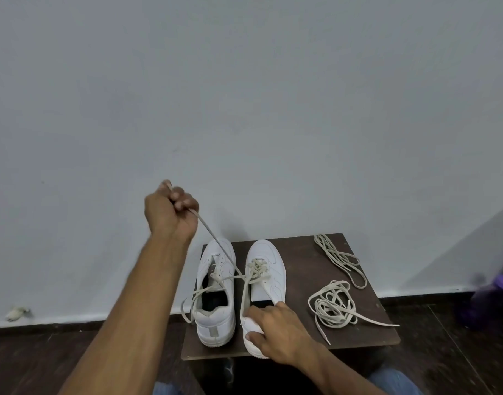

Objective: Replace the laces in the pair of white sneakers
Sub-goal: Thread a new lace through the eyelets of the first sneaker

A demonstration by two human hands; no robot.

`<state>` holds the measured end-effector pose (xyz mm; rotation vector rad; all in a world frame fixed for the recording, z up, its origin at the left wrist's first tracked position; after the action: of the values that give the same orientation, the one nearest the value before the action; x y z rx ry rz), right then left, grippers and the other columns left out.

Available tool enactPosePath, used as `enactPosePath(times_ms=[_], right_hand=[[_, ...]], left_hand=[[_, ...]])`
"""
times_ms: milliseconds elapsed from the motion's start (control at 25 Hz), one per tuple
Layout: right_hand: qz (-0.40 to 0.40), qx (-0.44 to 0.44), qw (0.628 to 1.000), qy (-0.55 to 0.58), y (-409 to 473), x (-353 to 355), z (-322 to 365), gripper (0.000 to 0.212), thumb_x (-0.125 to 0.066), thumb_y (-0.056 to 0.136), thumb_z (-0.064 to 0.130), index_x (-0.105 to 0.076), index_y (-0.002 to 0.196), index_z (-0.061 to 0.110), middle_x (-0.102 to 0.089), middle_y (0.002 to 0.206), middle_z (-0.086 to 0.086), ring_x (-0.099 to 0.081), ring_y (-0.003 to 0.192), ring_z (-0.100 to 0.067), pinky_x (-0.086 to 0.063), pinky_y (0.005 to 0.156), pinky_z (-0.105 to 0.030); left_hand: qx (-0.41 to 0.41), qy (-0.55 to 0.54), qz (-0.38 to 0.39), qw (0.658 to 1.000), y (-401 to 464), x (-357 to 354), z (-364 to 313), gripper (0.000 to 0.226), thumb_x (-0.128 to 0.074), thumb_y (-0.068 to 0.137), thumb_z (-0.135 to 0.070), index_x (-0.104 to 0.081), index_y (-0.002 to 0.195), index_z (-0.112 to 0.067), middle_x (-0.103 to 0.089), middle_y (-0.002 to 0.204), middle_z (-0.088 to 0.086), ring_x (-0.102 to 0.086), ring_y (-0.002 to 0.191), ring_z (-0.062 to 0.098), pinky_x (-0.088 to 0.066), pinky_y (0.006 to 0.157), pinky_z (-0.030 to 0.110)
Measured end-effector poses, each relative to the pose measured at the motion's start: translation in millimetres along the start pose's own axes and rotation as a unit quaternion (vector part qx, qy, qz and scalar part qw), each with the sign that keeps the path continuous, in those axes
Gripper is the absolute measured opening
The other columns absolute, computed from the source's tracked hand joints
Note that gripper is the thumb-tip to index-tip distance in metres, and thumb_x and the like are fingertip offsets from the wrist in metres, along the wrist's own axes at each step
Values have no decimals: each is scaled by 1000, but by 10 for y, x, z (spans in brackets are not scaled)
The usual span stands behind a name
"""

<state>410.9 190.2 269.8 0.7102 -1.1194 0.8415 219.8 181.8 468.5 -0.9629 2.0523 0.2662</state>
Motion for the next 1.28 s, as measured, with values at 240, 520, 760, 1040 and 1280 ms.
enactPosePath(times_ms=[240, 520, 760, 1040, 1280], right_hand=[[-6, -22, 994, 107, 24, 28, -14, 33, -53, 87, 49, -58, 110, 25, -67, 94, 2, -60, 89, -19, -40, 87, -31], [-146, -173, 960, 166, 132, 206, -265, 25, -54, 91, 32, -60, 114, 27, -54, 114, 13, -62, 91, -11, -47, 78, -29], [-109, -168, 969, 146, 130, 103, -335, 36, -51, 93, 26, -49, 128, 29, -45, 123, 9, -55, 111, -14, -47, 89, -31], [-96, -188, 971, 113, 147, 48, -348, 37, -50, 95, 27, -49, 132, 26, -49, 125, 4, -56, 112, -21, -48, 91, -36], [-74, -189, 975, 95, 141, 62, -329, 35, -49, 96, 26, -51, 131, 24, -49, 124, 3, -55, 111, -22, -49, 89, -38]], left_hand=[[-18, 124, 16, 992, -61, -111, -306, 20, -38, 97, -8, -53, 88, -17, -34, 45, -7, -21, 32, 5, -21, 31, 13], [-7, 771, 57, 634, 33, 901, 876, 21, -51, 95, -23, -69, 106, -20, -67, 78, 2, -64, 62, 19, -45, 54, 23], [-75, 908, 180, 371, 17, 895, 1308, 28, -49, 94, -37, -68, 113, -32, -59, 121, -4, -50, 125, 22, -46, 87, 32], [-1, 776, 238, 585, 69, 496, 688, 24, -60, 94, -21, -64, 70, -23, -68, 70, -5, -62, 69, 12, -46, 68, 25], [-104, 659, 255, 700, -93, -195, -36, 18, -56, 97, -11, -72, 88, -11, -59, 53, -1, -56, 49, 12, -49, 57, 24]])
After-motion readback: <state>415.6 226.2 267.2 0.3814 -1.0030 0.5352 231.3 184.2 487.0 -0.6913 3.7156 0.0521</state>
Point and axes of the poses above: each hand's wrist, its own y-axis towards the middle knuckle, its own x-axis out of the back of the hand, z = x × y, the point moved 3 cm from there along y, towards the middle knuckle
